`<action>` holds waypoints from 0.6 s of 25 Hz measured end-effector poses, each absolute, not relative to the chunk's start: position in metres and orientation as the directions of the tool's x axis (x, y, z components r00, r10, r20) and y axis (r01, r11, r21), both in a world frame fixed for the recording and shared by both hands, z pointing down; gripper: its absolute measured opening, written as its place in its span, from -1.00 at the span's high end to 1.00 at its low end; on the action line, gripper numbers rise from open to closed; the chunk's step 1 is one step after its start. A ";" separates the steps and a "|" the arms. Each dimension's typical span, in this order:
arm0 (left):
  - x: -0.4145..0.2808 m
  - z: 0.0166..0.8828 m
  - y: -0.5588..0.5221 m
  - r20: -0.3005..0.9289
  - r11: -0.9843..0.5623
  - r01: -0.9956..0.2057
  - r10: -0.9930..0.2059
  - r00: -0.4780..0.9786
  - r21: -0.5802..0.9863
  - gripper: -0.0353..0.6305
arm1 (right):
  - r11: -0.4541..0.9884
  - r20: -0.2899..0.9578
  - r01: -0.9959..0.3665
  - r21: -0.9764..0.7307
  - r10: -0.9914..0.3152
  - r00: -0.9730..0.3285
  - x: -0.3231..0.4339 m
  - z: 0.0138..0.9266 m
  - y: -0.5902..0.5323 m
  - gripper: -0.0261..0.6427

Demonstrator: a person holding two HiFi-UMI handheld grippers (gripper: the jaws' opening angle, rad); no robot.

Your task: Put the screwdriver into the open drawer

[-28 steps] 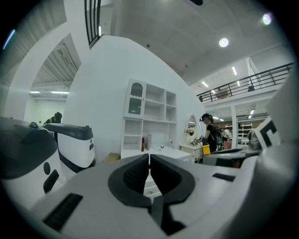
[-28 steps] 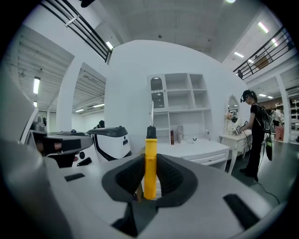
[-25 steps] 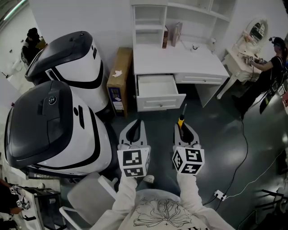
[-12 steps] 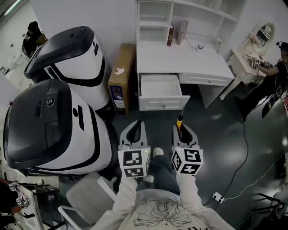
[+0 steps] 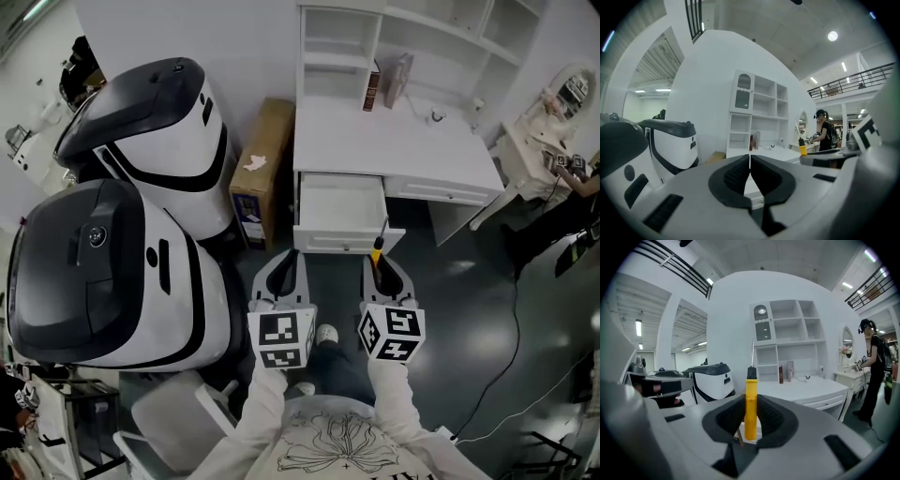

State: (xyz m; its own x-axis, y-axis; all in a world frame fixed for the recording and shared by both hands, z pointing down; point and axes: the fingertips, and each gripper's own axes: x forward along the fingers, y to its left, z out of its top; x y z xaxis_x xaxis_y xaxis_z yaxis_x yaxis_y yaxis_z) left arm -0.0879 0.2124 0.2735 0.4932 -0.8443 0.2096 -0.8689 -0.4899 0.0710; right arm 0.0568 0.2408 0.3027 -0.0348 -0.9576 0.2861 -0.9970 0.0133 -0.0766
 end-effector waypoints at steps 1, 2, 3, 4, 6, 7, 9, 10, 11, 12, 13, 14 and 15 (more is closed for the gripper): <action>-0.084 0.272 0.203 0.212 -0.484 -0.872 -0.847 0.487 0.070 0.87 | 0.022 0.286 -0.997 -0.076 -0.957 -0.043 0.061 0.301 0.230 0.71; -0.080 0.271 0.194 0.215 -0.478 -0.876 -0.850 0.481 0.068 0.87 | 0.031 0.285 -0.997 -0.075 -0.957 -0.051 0.064 0.299 0.220 0.71; -0.077 0.269 0.185 0.215 -0.471 -0.879 -0.854 0.474 0.066 0.87 | 0.041 0.283 -0.997 -0.073 -0.957 -0.060 0.067 0.297 0.209 0.71; -0.073 0.268 0.175 0.213 -0.465 -0.883 -0.858 0.467 0.064 0.87 | 0.050 0.282 -0.996 -0.070 -0.957 -0.068 0.071 0.295 0.199 0.71; -0.065 0.264 0.156 0.207 -0.453 -0.889 -0.866 0.456 0.063 0.87 | 0.068 0.277 -0.995 -0.067 -0.957 -0.084 0.078 0.291 0.178 0.71; -0.060 0.263 0.147 0.205 -0.448 -0.892 -0.868 0.451 0.063 0.87 | 0.077 0.274 -0.995 -0.066 -0.957 -0.092 0.082 0.289 0.169 0.71; -0.052 0.262 0.131 0.203 -0.438 -0.897 -0.874 0.441 0.063 0.87 | 0.093 0.269 -0.994 -0.066 -0.957 -0.107 0.090 0.287 0.151 0.71; -0.047 0.261 0.124 0.202 -0.433 -0.899 -0.877 0.436 0.062 0.87 | 0.101 0.268 -0.993 -0.067 -0.957 -0.115 0.094 0.287 0.142 0.71; -0.043 0.261 0.116 0.202 -0.427 -0.902 -0.880 0.430 0.061 0.87 | 0.109 0.268 -0.992 -0.069 -0.956 -0.123 0.098 0.288 0.134 0.71; -0.039 0.261 0.109 0.202 -0.422 -0.905 -0.882 0.425 0.058 0.87 | 0.116 0.269 -0.991 -0.071 -0.954 -0.131 0.102 0.289 0.126 0.71; -0.036 0.262 0.103 0.204 -0.417 -0.907 -0.885 0.420 0.056 0.87 | 0.122 0.272 -0.990 -0.075 -0.952 -0.138 0.105 0.290 0.118 0.71; -0.033 0.262 0.097 0.205 -0.412 -0.909 -0.887 0.414 0.054 0.87 | 0.128 0.274 -0.989 -0.077 -0.951 -0.144 0.108 0.292 0.111 0.71; -0.031 0.262 0.091 0.206 -0.406 -0.912 -0.889 0.408 0.053 0.87 | 0.132 0.276 -0.988 -0.080 -0.949 -0.150 0.111 0.293 0.104 0.71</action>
State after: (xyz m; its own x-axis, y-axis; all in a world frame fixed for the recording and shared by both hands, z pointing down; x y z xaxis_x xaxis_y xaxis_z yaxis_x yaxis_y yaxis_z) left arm -0.0311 0.0905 0.2620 0.4081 -0.8893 0.2063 -0.9122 -0.4064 0.0525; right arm 0.1108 0.1044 0.2927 -0.1496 -0.9494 0.2761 -0.9880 0.1325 -0.0798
